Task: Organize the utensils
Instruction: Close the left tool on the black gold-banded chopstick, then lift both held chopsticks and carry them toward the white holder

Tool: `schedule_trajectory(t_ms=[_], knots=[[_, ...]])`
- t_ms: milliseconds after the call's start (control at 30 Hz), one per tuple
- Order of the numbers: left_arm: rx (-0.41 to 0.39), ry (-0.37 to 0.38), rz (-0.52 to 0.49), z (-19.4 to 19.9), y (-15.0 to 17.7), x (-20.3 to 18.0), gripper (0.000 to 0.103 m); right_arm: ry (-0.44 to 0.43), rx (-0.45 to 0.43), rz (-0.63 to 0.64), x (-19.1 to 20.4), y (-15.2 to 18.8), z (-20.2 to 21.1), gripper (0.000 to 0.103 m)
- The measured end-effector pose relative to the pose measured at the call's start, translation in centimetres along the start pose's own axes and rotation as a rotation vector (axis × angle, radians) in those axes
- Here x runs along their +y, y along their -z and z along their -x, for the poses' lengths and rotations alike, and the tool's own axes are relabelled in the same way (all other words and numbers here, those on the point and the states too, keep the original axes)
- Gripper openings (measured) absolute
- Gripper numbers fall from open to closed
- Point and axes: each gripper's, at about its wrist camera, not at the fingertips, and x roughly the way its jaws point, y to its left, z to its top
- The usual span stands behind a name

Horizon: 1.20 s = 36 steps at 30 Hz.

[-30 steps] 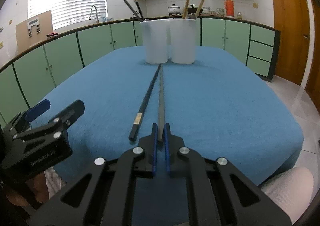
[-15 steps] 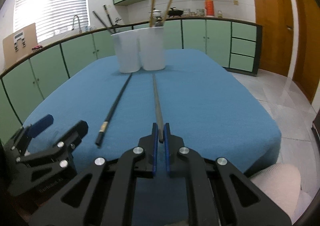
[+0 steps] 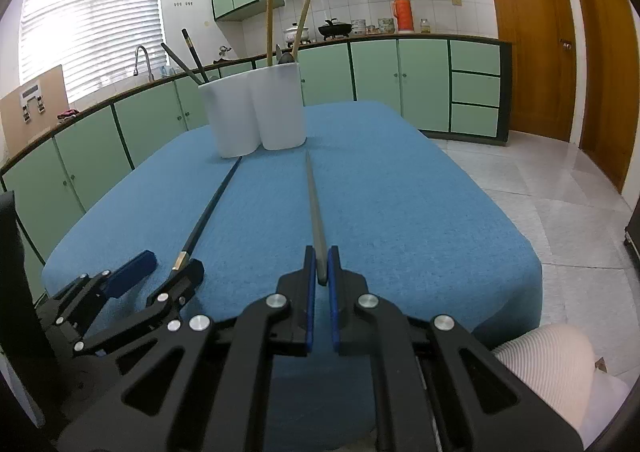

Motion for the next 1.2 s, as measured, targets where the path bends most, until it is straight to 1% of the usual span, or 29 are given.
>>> schedule_trajectory(t_ms=[33,100,133,167,200,367,500,600,833,1067,1200], knots=[[0.001,0.0,0.004,0.0,0.0,-0.1,0.038,-0.002,-0.001,-0.001,-0.1,0.0,0.1,0.005],[-0.001,-0.01,0.006,-0.1,0.0,-0.3,0.026,-0.003,-0.004,-0.002,-0.3,0.0,0.3,0.005],[-0.002,-0.015,0.006,-0.2,0.0,-0.5,0.023,-0.004,-0.005,-0.003,-0.4,0.0,0.3,0.005],[-0.002,-0.021,0.008,-0.2,-0.1,-0.6,0.016,-0.004,-0.005,-0.004,-0.5,0.0,0.4,0.005],[-0.002,-0.023,0.01,-0.2,0.0,-0.7,0.011,-0.005,-0.006,-0.006,-0.6,0.0,0.4,0.005],[-0.006,-0.054,0.005,-0.1,0.0,-1.0,0.007,-0.006,-0.008,-0.008,-0.9,0.0,0.5,0.005],[-0.005,-0.056,0.015,0.2,-0.3,-0.8,0.007,-0.006,-0.018,-0.002,-1.1,-0.1,0.9,0.005],[-0.021,-0.067,0.02,0.9,-0.6,-0.7,0.007,-0.005,-0.035,0.004,-1.2,-0.5,1.3,0.005],[-0.119,-0.076,0.016,4.0,-2.5,-0.4,0.007,-0.009,-0.096,0.019,-1.5,-2.3,2.9,0.005],[-0.22,-0.07,0.018,6.8,-5.7,0.2,0.007,-0.029,-0.165,0.03,-1.7,-5.4,4.5,0.005],[-0.279,-0.061,0.017,8.3,-8.1,0.6,0.007,-0.066,-0.197,0.035,-1.7,-7.8,5.4,0.005]])
